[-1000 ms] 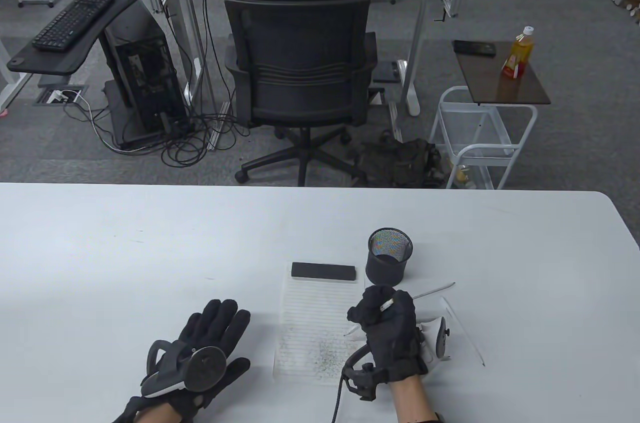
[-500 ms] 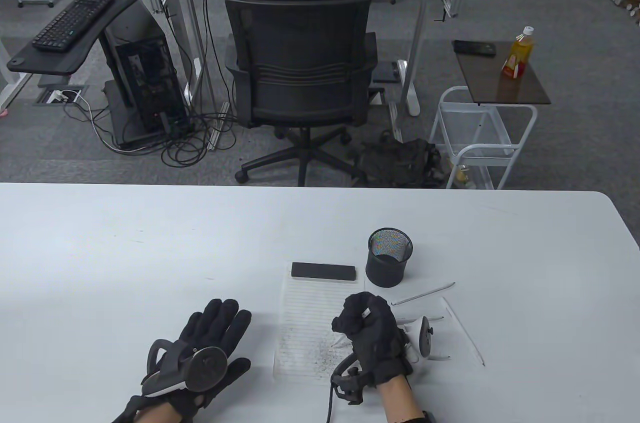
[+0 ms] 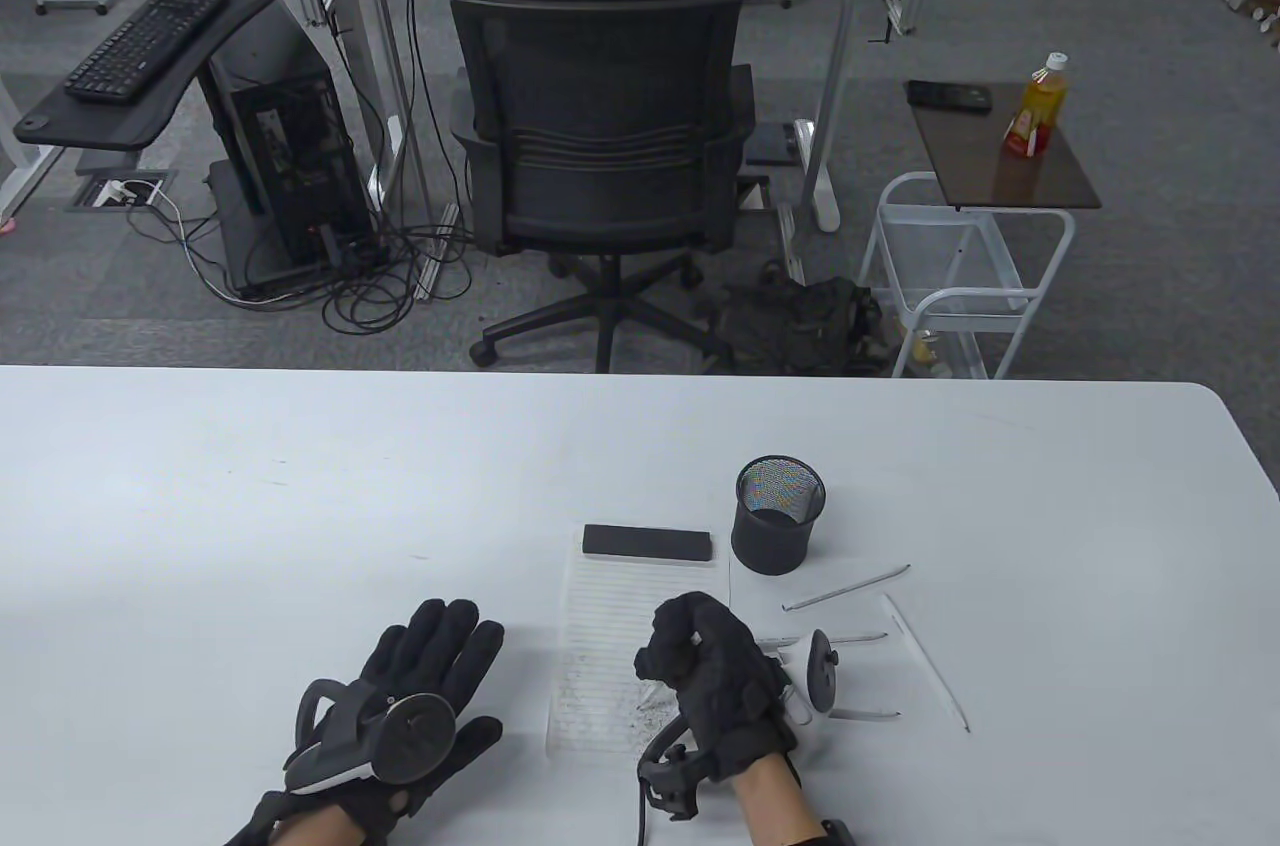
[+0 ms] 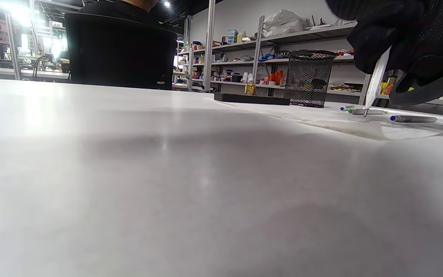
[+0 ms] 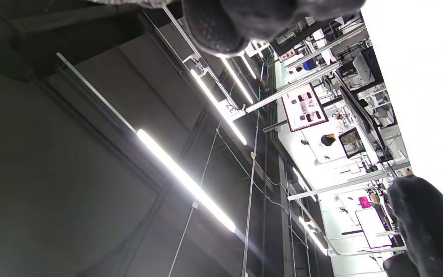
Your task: Press to extend mechanical pencil leads
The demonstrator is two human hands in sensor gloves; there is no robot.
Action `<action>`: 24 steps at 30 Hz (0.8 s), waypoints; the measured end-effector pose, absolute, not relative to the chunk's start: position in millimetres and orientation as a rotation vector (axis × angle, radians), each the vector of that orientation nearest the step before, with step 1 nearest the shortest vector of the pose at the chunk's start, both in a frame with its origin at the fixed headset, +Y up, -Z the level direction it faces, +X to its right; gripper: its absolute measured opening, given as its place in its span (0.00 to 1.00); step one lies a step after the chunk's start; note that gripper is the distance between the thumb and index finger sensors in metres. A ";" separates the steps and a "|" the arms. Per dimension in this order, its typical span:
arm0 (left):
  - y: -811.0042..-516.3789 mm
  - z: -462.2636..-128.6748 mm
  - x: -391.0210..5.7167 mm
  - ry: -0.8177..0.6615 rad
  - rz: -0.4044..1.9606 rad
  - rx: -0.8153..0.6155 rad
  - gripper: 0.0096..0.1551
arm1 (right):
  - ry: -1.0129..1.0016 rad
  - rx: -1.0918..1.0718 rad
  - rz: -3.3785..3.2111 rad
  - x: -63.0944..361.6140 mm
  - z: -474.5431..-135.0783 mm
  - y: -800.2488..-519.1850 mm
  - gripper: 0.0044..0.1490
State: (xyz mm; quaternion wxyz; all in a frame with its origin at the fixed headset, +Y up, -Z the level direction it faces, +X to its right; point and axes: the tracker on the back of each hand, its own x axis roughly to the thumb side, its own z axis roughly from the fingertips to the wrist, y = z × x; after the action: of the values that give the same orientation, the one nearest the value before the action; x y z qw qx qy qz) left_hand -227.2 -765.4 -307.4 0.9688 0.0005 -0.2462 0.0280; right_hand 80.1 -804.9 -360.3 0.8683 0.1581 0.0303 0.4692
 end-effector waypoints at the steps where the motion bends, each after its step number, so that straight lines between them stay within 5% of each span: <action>1: -765.4 -307.3 -227.3 -0.497 0.057 0.001 0.52 | 0.067 0.333 0.983 79.2 -360.2 -804.9 0.30; 24: -765.8 -307.5 -227.6 -0.497 0.062 0.001 0.52 | 0.087 0.341 1.017 70.2 -357.5 -806.7 0.30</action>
State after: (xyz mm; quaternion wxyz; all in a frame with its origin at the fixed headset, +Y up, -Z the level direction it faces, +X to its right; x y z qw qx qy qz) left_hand -227.6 -765.8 -307.5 0.9688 0.0006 -0.2461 0.0308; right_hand 70.2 -806.7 -357.5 0.8588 0.1622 0.0414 0.4842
